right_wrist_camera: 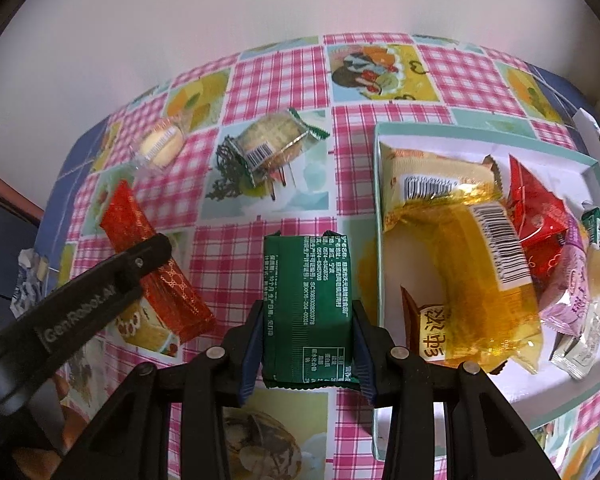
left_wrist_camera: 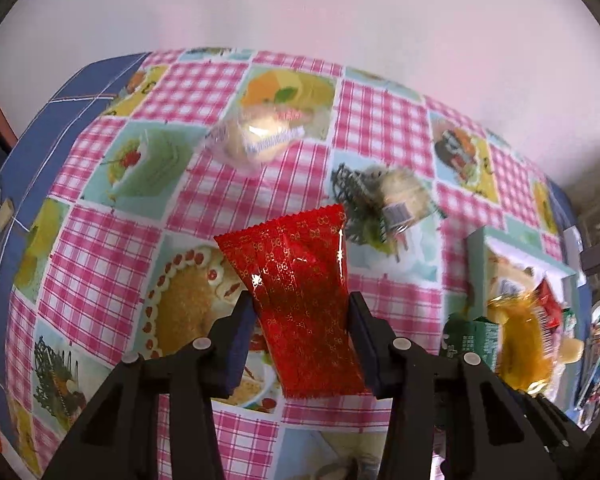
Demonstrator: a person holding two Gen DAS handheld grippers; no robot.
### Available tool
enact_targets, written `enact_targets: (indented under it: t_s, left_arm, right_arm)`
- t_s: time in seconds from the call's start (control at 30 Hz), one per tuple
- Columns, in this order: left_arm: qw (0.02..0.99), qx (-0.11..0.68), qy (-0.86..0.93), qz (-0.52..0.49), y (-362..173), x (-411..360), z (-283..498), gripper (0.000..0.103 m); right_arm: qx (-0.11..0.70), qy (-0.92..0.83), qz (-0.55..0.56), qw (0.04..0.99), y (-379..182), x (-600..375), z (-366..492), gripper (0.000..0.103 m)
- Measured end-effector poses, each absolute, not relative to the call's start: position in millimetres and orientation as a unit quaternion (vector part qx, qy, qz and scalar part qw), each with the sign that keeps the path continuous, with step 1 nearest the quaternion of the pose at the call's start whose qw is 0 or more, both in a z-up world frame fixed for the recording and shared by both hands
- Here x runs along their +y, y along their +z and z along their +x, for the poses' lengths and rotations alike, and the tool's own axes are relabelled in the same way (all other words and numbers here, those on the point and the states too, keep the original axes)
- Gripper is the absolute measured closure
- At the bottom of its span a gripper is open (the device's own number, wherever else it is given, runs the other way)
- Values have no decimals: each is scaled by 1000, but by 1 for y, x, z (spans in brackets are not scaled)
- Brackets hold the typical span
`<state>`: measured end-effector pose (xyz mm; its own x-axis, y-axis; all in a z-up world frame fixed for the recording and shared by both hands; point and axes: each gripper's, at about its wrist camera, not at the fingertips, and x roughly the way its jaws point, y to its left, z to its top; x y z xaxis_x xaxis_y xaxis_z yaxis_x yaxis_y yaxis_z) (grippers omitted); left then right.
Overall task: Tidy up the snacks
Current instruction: 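Lower the red wrapper into the tray with the left tool while the right tool lowers the green pack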
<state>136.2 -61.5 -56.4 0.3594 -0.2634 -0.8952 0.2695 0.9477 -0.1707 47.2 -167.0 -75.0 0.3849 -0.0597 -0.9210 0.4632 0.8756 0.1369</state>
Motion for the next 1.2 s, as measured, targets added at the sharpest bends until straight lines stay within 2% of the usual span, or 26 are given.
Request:
enact_targets:
  t_s: [0.47, 0.9, 1.2]
  left_arm:
    - [844, 507, -176, 9, -25, -71, 129, 56]
    - [862, 463, -208, 20, 16, -87, 111, 56]
    - [840, 473, -257, 68, 2, -144, 92, 56]
  right_arm:
    - [509, -159, 212, 819, -59, -177, 40, 61]
    - [462, -181, 246, 833, -21, -211, 16, 61]
    - [427, -240, 299, 819, -8, -273, -21, 61]
